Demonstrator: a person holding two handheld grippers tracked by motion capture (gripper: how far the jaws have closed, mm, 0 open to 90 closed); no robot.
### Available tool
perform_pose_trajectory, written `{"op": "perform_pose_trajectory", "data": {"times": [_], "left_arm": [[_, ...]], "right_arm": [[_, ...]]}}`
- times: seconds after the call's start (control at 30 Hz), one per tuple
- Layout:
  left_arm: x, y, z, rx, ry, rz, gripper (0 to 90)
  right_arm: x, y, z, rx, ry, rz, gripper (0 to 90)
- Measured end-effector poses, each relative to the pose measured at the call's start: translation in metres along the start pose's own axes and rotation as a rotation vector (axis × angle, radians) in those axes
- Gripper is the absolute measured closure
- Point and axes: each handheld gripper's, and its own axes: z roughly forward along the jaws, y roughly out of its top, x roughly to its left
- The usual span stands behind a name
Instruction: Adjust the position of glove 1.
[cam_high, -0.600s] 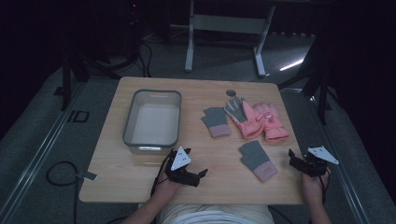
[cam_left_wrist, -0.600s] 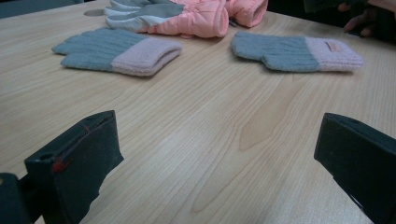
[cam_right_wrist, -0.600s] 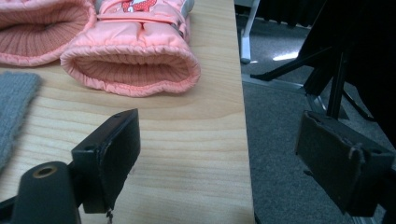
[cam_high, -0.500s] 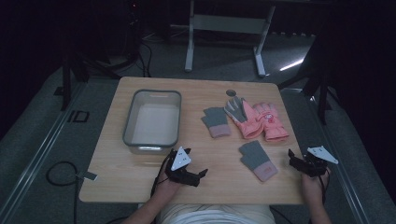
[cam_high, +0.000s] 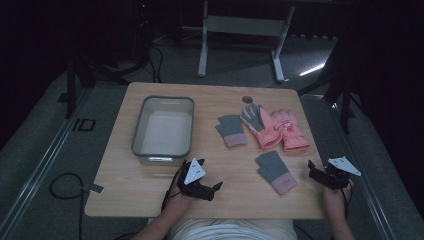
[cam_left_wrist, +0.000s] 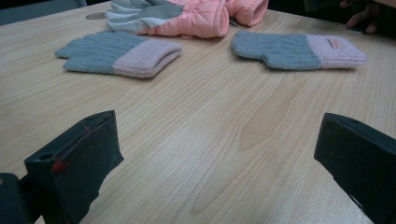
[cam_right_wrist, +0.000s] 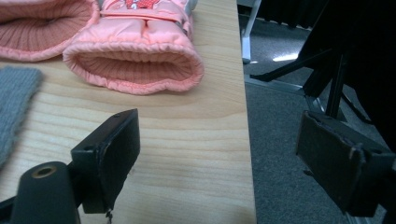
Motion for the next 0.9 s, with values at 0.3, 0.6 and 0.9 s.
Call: {"op": "perform_pose_trajectory", "data": {"times": [0.3,0.6,0.9], "left_arm": [[0.001,0.0,0.0,-0.002,-0.007,-0.007,0.0],[0.003,0.0,-0.001,-0.003,-0.017,-0.024,0.0],[0.003,0.0,-0.001,0.003,-0.017,-0.022,0.0]], "right_arm": [[-0.003,0.002,0.002,0.028,0.012,0.049,12.2],[0.0,0.017,-0.003,0.024,0.042,0.077,11.7],[0.002,0.032,-0.008,0.014,0.054,0.084,11.8]]}}
